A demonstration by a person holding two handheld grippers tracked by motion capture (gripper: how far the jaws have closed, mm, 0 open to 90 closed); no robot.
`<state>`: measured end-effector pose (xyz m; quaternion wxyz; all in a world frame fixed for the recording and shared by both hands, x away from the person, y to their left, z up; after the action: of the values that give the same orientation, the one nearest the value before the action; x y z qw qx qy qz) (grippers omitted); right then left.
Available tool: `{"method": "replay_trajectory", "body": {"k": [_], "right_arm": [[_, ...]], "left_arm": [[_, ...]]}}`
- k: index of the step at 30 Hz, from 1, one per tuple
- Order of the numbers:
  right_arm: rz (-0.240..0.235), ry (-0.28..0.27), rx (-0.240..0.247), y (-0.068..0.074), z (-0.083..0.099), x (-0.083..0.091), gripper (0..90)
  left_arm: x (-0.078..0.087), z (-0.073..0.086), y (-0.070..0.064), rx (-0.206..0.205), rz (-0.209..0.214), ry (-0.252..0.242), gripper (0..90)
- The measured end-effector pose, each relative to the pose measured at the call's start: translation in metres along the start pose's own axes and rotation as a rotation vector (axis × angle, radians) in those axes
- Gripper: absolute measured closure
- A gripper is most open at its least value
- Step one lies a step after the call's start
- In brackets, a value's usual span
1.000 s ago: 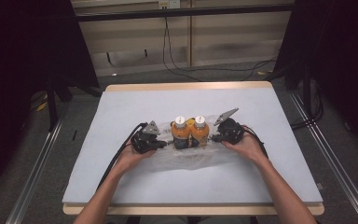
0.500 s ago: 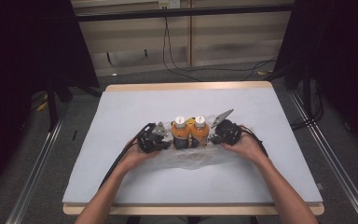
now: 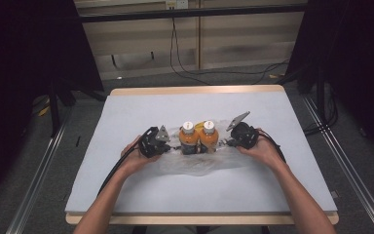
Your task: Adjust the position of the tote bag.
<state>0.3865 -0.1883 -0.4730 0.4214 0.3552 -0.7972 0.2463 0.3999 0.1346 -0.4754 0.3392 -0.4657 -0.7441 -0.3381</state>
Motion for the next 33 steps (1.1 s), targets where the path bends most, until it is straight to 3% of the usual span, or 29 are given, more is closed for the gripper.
{"method": "replay_trajectory", "body": {"k": [4, 9, 15, 18, 19, 21, 24, 29, 33], "right_arm": [[0.023, 0.038, 0.001, -0.001, 0.002, 0.003, 90.0], [0.030, 0.053, 0.005, -0.006, 0.011, 0.009, 90.0], [0.024, 0.048, -0.046, -0.009, 0.018, 0.012, 90.0], [0.040, 0.057, -0.046, -0.013, 0.021, 0.014, 90.0], [0.069, 0.063, -0.045, -0.014, 0.023, 0.015, 90.0], [0.080, 0.071, -0.060, -0.015, 0.028, 0.018, 90.0], [0.099, 0.084, -0.074, -0.019, 0.034, 0.022, 90.0], [0.110, 0.078, -0.096, -0.023, 0.045, 0.027, 90.0], [0.129, 0.086, -0.092, -0.024, 0.051, 0.031, 90.0]], "left_arm": [[0.003, 0.007, 0.006, 0.023, 0.004, 0.000, 90.0], [0.008, 0.015, 0.009, 0.023, 0.003, -0.001, 90.0], [0.013, 0.023, 0.008, 0.021, -0.020, -0.003, 90.0], [0.016, 0.028, 0.012, 0.038, -0.019, 0.001, 90.0], [0.017, 0.030, 0.013, 0.047, -0.020, -0.002, 90.0], [0.017, 0.033, 0.014, 0.066, -0.022, -0.026, 90.0], [0.019, 0.035, 0.015, 0.060, -0.018, -0.011, 90.0], [0.024, 0.043, 0.016, 0.086, -0.018, -0.013, 90.0], [0.026, 0.046, 0.013, 0.080, -0.038, -0.011, 90.0]]}}
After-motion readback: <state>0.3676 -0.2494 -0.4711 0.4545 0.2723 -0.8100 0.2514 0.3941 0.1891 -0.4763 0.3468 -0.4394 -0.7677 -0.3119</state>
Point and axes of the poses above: each handheld gripper's, and its own axes: x roughly backward along the jaws, z roughly out of its underside, y roughly to its left, the point moved 1 cm from there along -x, roughly forward along the jaws, and after that the axes turned 1 degree about -y, right-handed, at the moved point
